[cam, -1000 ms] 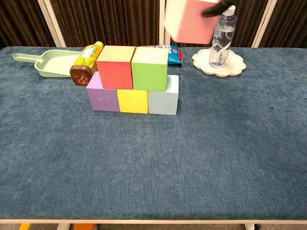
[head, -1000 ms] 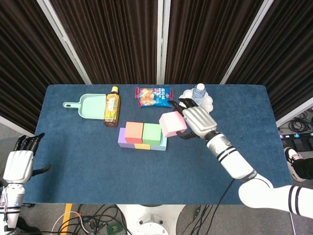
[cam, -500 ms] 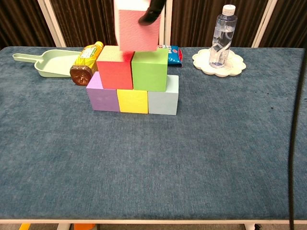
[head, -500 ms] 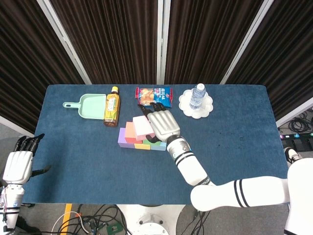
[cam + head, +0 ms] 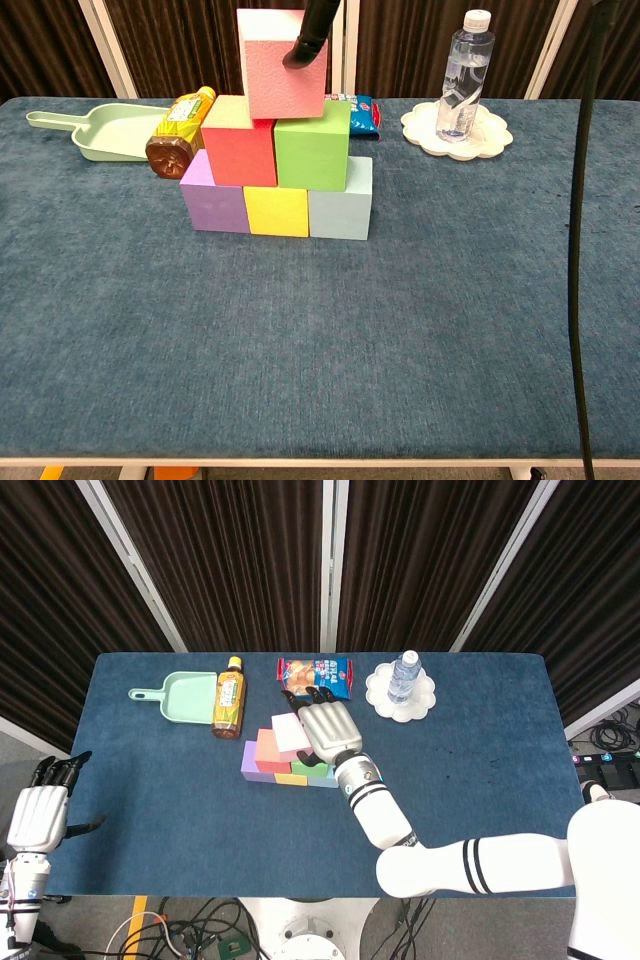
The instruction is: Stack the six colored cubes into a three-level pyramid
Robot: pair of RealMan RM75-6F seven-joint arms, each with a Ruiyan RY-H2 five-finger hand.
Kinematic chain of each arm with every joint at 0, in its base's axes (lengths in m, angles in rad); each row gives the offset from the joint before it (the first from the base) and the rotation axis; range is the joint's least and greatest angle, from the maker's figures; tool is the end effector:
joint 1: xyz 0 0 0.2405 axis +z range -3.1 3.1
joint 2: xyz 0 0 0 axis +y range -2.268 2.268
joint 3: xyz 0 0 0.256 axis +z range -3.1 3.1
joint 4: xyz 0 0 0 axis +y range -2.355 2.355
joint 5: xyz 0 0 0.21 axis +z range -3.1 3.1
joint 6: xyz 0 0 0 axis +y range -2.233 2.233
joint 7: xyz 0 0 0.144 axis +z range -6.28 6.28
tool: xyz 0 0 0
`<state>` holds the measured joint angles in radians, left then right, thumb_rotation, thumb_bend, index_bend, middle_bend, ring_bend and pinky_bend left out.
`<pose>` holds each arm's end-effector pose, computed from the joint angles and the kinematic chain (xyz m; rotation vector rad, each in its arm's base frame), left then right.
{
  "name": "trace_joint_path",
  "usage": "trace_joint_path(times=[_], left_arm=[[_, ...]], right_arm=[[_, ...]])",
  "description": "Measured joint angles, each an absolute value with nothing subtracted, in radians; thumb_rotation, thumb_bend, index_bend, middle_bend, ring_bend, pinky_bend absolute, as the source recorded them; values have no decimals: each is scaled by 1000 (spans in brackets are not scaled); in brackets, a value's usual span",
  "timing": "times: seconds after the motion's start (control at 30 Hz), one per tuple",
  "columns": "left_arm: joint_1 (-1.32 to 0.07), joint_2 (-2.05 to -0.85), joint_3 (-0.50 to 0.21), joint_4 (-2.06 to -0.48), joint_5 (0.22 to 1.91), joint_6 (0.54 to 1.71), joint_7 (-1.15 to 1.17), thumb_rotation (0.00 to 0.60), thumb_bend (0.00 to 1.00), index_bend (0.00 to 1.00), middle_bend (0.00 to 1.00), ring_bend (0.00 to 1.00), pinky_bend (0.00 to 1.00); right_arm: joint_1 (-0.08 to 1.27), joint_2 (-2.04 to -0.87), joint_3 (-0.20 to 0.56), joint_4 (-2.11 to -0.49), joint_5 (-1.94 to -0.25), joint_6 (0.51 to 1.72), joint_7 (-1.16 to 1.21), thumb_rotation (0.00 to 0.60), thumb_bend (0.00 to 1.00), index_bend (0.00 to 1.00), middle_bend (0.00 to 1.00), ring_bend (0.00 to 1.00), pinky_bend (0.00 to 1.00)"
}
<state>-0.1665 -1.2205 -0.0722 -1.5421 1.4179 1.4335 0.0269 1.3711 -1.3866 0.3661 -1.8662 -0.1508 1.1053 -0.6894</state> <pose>-0.3112 0.2116 0.1331 -1.3724 -0.9203 -0.9150 0.0549 -0.3608 0.0267 1.8740 -1.1101 0.9258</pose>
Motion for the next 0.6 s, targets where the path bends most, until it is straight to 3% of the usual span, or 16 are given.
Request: trace_joint_path(times=[0.17, 0.37, 0.6], left_arm=[[-167, -1221, -76, -1540, 1412, 1428, 26, 600, 74, 112, 170, 157, 97], [-166, -1225, -81, -1535, 1409, 1429, 22, 600, 73, 111, 170, 157, 97], [-162, -1222, -82, -1542, 1406, 1429, 21, 600, 73, 111, 170, 157, 97]], right_arm=[[1377, -1390, 358, -1854, -143, 1087, -704, 600, 216, 0, 275, 0, 0], [1374, -1381, 355, -1852, -151, 1063, -699, 600, 156, 0, 118, 0, 0], [1346, -1343, 354, -1865, -217, 1004, -658, 600, 95, 0, 92, 0, 0]])
